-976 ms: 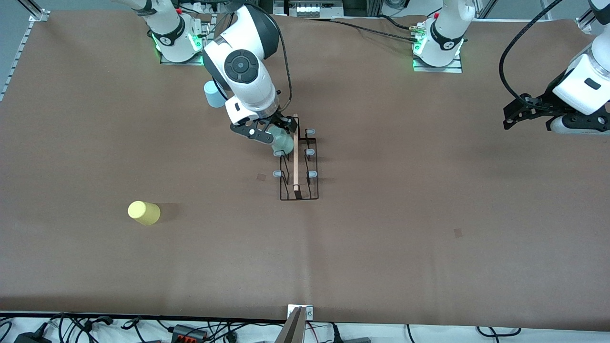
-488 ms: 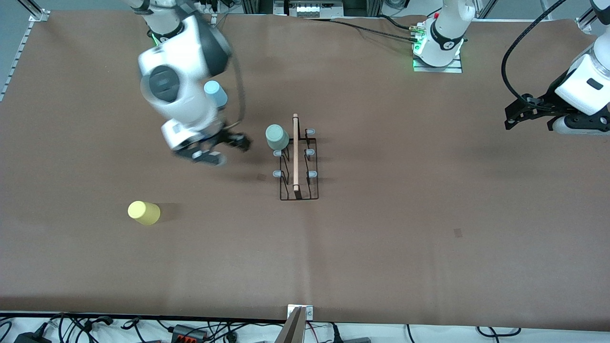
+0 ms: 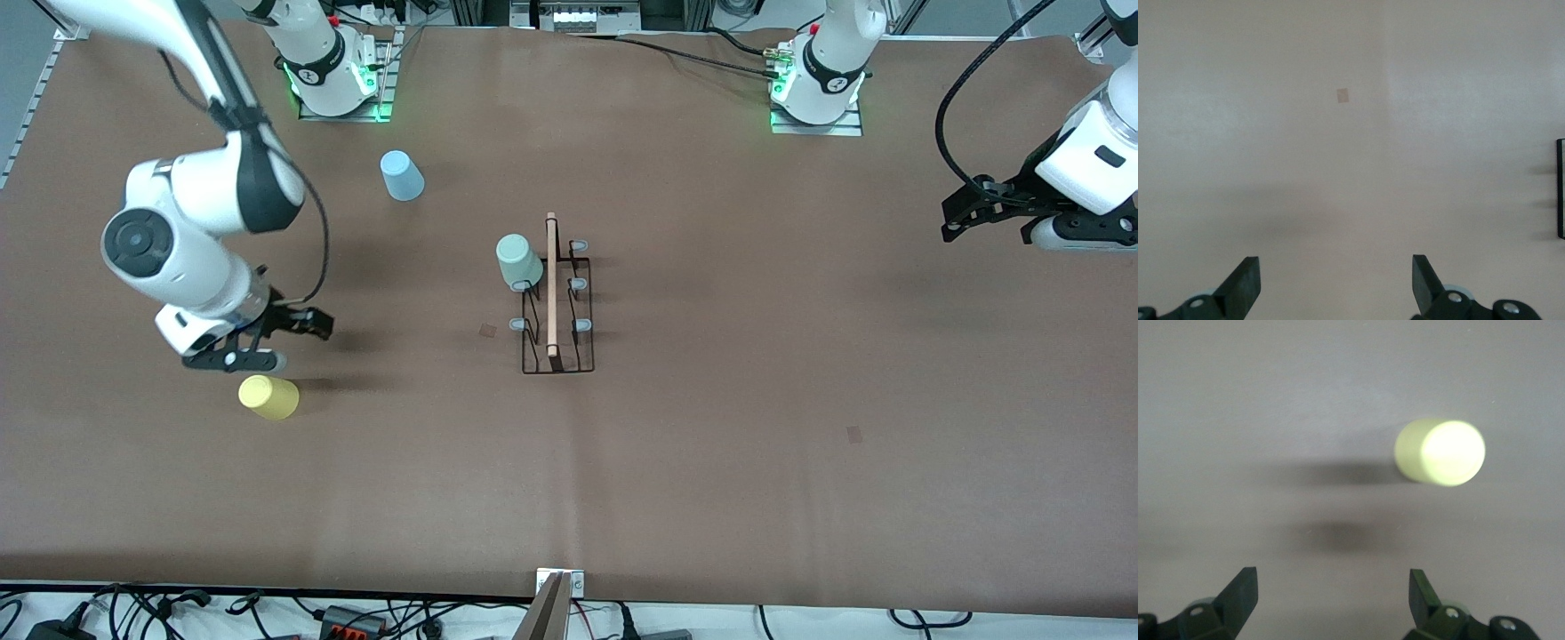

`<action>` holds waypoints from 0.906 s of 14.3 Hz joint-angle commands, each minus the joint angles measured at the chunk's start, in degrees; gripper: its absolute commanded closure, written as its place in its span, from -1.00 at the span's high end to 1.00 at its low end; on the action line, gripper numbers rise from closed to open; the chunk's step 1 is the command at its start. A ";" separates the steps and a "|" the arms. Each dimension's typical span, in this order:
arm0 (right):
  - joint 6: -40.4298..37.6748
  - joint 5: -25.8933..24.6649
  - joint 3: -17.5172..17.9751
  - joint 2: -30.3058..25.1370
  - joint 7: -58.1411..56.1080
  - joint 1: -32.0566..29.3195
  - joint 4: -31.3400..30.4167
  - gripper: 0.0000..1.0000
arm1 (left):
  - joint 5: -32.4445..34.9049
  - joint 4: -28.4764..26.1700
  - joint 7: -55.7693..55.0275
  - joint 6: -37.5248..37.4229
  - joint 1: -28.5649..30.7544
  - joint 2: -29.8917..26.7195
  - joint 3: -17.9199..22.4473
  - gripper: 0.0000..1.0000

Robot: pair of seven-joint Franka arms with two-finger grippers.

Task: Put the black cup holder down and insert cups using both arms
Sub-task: 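Release the teal cup and move the right gripper to the yellow cup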

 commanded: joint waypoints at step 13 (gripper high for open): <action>17.82 -3.64 -2.74 10.43 -12.37 -5.75 0.63 1.00 | -0.99 0.77 0.90 -1.18 0.01 0.06 0.30 1.00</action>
